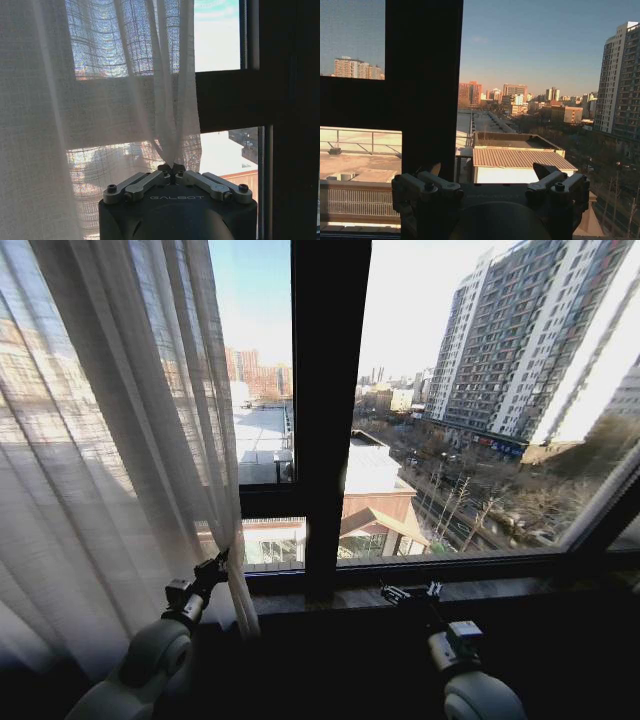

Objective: Open the curtains by pulling them apart, changing their state from closed to fully open.

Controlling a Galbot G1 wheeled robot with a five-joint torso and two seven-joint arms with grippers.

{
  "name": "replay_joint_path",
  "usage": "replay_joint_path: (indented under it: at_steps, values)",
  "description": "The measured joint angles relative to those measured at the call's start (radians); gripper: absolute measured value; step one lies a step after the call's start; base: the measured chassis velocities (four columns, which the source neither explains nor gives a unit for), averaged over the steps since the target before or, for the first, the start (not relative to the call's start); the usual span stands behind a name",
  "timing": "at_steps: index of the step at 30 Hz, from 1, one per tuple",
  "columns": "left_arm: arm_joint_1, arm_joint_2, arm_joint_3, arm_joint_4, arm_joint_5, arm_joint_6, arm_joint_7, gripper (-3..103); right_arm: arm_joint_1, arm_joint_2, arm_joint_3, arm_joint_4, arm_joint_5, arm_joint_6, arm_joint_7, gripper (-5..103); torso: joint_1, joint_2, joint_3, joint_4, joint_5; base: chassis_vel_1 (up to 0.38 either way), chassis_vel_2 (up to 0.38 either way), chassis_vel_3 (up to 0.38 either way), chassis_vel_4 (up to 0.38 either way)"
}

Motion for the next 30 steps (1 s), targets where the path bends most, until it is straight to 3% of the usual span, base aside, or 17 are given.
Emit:
replay_joint_path:
  at_steps: [12, 30]
  values:
    - [0.077, -0.005, -0.059, -0.050, 0.001, -0.005, 0.006, 0, -0.021, 0.001, -0.007, 0.020, -0.009, -0.010, 0.000, 100, 0.000, 0.000, 0.000, -0.0002, 0.0001, 0.103, 0.127, -0.093, -0.148]
    - [0.199, -0.024, -0.137, -0.169, 0.005, -0.008, -0.002, 0, -0.028, -0.006, -0.027, 0.047, -0.014, -0.010, -0.001, 100, 0.000, 0.000, 0.000, 0.0001, -0.0003, 0.310, 0.315, -0.309, -0.311]
